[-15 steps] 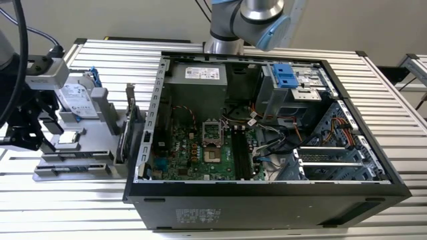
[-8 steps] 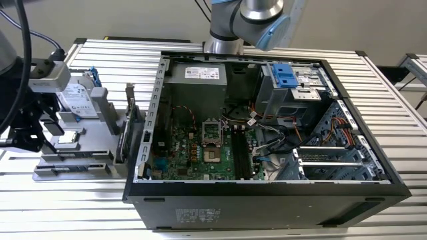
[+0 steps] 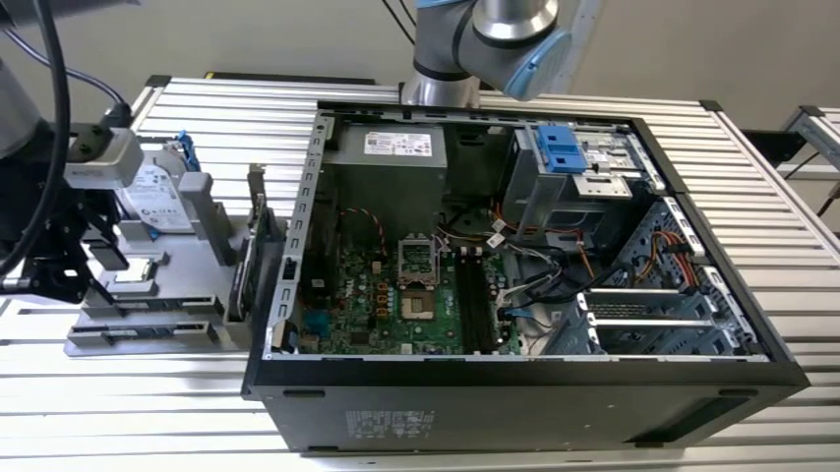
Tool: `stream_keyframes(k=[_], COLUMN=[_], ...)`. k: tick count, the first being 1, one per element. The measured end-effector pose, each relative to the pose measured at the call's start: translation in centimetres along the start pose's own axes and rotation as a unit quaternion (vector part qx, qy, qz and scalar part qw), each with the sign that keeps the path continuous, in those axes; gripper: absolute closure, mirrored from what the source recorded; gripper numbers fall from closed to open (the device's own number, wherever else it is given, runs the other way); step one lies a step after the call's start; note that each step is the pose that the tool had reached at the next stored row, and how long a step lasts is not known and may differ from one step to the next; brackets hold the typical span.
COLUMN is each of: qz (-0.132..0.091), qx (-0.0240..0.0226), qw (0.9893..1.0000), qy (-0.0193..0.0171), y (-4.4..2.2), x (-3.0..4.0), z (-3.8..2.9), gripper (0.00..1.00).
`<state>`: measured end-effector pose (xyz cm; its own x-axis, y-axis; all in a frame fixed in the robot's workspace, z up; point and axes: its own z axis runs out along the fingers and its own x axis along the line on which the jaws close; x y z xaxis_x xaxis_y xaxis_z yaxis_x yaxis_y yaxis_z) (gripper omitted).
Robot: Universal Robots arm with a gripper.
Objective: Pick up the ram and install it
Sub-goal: 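Pick up the ram and move it above insertion slot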
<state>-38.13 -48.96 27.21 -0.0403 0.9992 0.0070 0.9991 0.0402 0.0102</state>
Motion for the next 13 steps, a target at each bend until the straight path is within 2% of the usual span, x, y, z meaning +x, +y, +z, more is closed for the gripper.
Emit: stream_keyframes(k=[13], qz=[-0.001], qx=[0.0029], qw=[1.0000], qy=[0.0002], y=[0.01], x=[-0.01], z=[0.97], gripper=[0.00])
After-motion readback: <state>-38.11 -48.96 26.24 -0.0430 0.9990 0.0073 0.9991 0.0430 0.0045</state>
